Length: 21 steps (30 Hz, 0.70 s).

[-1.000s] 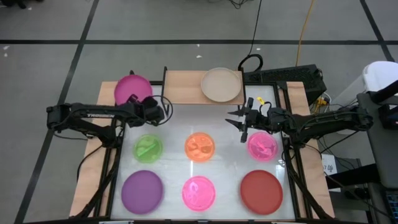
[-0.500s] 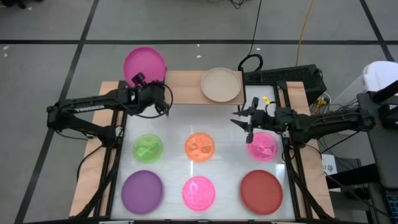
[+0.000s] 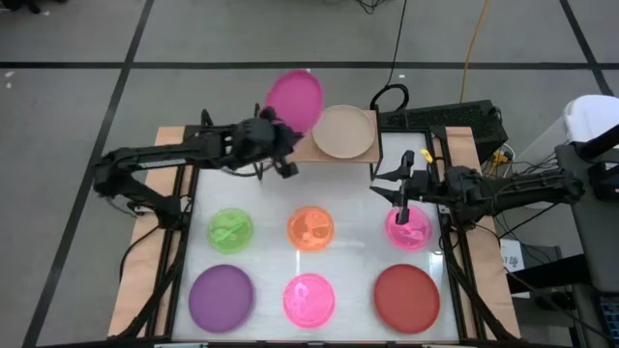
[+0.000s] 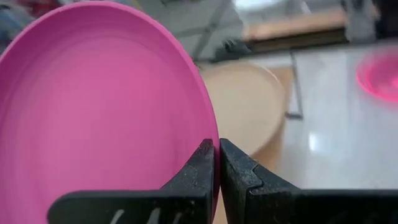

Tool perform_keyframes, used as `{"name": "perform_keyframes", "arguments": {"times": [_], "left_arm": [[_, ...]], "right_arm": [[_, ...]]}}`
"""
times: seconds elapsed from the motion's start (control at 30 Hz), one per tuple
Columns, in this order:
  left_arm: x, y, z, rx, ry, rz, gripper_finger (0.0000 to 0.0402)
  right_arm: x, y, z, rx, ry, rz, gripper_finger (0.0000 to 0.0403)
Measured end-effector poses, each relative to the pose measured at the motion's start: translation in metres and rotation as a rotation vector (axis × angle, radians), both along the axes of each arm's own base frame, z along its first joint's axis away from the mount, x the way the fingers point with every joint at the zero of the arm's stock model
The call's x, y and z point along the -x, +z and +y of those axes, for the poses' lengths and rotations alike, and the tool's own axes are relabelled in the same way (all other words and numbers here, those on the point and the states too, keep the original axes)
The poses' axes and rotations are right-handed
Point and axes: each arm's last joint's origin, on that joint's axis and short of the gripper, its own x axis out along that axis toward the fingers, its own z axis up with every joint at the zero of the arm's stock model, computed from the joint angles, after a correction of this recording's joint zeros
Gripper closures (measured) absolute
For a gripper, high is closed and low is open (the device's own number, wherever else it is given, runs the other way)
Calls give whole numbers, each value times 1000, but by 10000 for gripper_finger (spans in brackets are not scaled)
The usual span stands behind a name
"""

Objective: Place and stack plates onto a shelf
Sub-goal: Stack the pink plate on top of the gray plate on the shelf

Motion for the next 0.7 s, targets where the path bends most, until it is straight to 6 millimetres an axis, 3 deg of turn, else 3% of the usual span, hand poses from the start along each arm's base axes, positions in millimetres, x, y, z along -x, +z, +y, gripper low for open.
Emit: {"name": "perform_keyframes", "arguments": {"times": [0.17, 0.37, 0.53, 0.7], "left_arm": [[-46, -11, 7, 1, -102, 152, 392], [-85, -29, 15, 5, -193, 217, 392], [-103, -47, 16, 22, -263, 251, 388], [-107, -57, 23, 13, -262, 282, 364]], "right_arm": [[0, 0, 0, 4, 0, -1, 280], [1, 0, 0, 4, 0, 3, 280], [1, -1, 0, -1, 0, 12, 280], [1, -1, 0, -2, 0, 13, 280]]}}
